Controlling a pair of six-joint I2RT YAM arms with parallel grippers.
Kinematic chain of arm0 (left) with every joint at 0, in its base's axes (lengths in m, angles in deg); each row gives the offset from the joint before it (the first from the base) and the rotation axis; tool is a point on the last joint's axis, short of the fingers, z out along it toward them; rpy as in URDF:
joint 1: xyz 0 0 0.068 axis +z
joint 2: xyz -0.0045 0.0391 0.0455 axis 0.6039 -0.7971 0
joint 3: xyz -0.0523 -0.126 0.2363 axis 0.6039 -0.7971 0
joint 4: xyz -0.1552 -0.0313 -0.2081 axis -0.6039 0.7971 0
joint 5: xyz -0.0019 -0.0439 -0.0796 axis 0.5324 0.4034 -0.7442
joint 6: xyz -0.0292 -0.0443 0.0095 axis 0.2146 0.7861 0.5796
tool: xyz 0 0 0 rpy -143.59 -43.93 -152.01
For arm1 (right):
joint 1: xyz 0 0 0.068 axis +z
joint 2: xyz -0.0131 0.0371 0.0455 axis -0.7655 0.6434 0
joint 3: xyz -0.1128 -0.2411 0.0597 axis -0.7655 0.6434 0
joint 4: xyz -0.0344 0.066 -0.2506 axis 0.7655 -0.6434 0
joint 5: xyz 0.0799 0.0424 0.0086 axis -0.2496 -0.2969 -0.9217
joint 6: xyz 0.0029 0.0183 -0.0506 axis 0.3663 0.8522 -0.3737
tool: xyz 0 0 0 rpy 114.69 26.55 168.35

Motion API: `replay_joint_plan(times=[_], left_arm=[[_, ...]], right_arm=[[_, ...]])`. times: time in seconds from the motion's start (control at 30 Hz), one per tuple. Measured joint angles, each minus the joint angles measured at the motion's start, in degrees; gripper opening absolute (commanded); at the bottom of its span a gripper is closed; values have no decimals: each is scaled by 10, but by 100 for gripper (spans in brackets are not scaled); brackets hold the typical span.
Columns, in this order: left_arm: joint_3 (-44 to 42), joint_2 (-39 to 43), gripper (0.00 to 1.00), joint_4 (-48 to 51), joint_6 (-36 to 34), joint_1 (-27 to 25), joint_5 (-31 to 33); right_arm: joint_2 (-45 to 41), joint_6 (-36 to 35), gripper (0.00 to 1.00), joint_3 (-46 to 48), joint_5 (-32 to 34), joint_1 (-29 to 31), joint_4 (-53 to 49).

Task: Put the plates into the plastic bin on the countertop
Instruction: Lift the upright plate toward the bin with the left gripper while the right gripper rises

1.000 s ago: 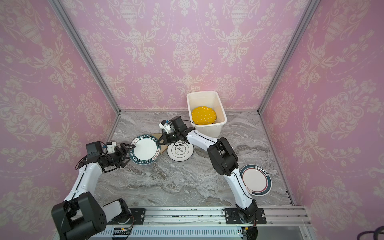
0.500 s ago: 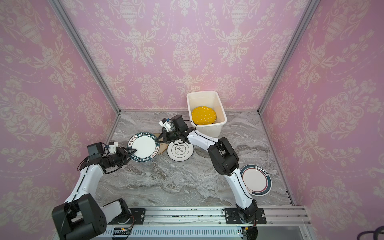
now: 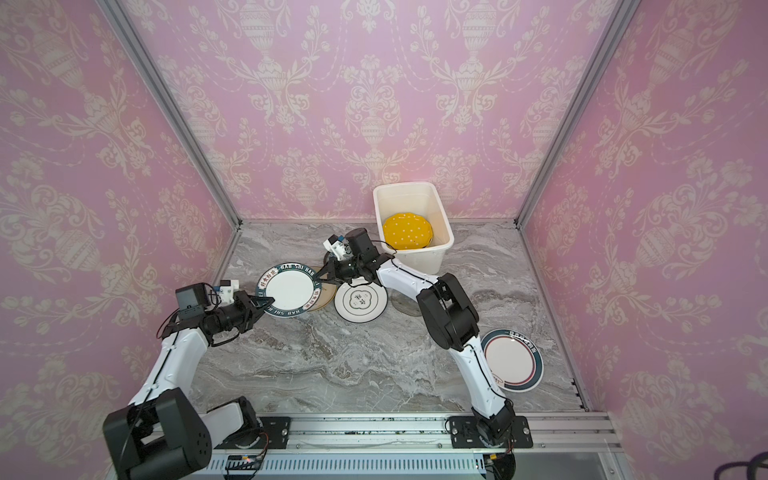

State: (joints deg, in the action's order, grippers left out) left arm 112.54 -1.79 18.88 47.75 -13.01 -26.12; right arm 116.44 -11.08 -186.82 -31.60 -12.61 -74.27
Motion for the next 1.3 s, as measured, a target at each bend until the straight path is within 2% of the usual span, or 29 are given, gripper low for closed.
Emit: replay_joint_plan(times=[0.07,0.1,0.13,0.3,0.37,0.47,0.63,0.8,0.97,1.13,1.3], left_arm=[[0,-5,0,-21,24,-2,-3],[0,-6,0,-31,42,-2,-3],[0,-8,0,-50,68,-2,0],[3,-19,0,-179,189,-4,12],[28,-39,0,-229,237,-8,21],[76,-63,0,-294,283,-22,36],[169,-94,0,-341,304,-67,56],[258,-148,0,-362,304,-129,77],[315,-220,0,-428,333,-179,98],[396,-315,0,-462,360,-237,117],[455,-376,0,-486,384,-291,124]], right_arm=[[0,0,16,-5,5,-2,0],[0,-3,22,-8,5,-3,2],[0,-7,29,-12,5,-5,2],[-15,-30,50,-39,16,-12,-13],[-35,-40,60,-49,26,-17,-31],[-69,-58,68,-61,45,-30,-54],[-135,-73,73,-75,93,-66,-74],[-200,-67,72,-79,151,-114,-71],[-242,-45,72,-79,198,-163,-70],[-266,-29,73,-79,217,-197,-91],[-280,-14,76,-55,218,-203,-93]])
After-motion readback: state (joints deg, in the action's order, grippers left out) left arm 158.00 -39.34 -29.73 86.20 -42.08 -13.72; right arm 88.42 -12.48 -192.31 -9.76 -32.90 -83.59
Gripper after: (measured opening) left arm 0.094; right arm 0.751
